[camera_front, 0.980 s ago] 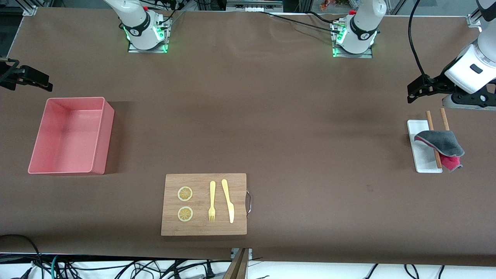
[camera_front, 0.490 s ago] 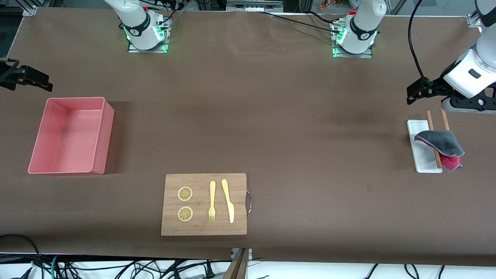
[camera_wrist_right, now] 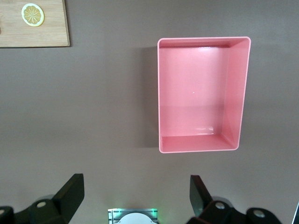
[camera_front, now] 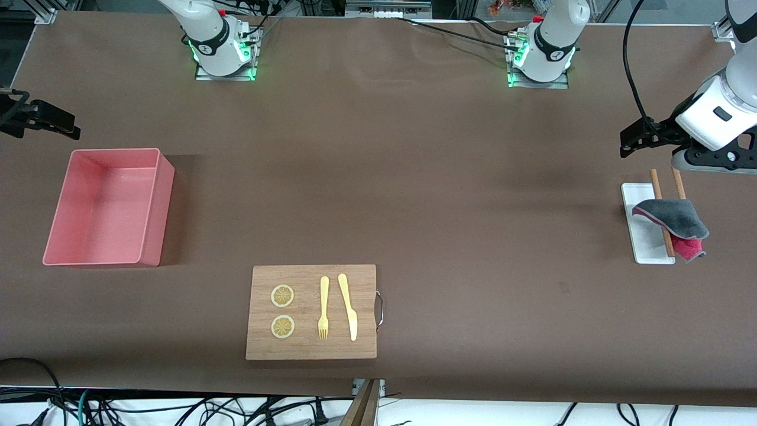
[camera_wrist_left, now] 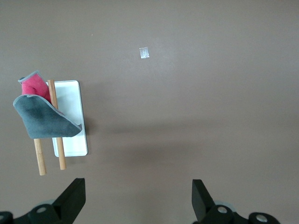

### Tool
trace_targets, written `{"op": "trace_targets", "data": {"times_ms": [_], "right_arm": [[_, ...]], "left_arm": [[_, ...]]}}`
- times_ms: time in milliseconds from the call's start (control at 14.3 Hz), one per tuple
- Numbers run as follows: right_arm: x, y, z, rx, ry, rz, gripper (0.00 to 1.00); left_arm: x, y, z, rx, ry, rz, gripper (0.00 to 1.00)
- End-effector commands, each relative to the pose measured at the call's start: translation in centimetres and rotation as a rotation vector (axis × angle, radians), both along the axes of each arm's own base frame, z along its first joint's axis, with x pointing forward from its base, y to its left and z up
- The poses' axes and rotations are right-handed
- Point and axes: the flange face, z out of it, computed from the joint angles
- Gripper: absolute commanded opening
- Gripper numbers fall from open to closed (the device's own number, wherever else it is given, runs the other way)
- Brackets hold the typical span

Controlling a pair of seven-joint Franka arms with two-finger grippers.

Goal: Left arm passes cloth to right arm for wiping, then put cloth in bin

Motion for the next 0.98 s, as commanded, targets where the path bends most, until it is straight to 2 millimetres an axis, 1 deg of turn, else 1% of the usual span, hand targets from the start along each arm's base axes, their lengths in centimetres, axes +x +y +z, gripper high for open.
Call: {"op": "trace_targets", "data": {"times_ms": [0, 420, 630, 910], "right_arm": [[0.1, 0.0, 0.4, 0.014, -0.009, -0.016, 1.0], [0.1, 0.0, 0.4, 0.015, -0.01, -0.013, 1.0], [0.1, 0.0, 0.4, 0.015, -0.01, -0.011, 1.0], [0.1, 0.0, 0.4, 0.015, -0.01, -0.013, 1.0]], "left_arm": [[0.3, 0.0, 0.6, -0.023, 0.006, 0.006, 1.0], [0.4, 0.0, 0.4, -0.021, 0.011, 0.009, 1.0], [0.8, 0.1, -0.4, -0.013, 0.024, 0.01, 1.0], [1.2, 1.7, -1.3, -0.002, 0.039, 0.024, 1.0]]}}
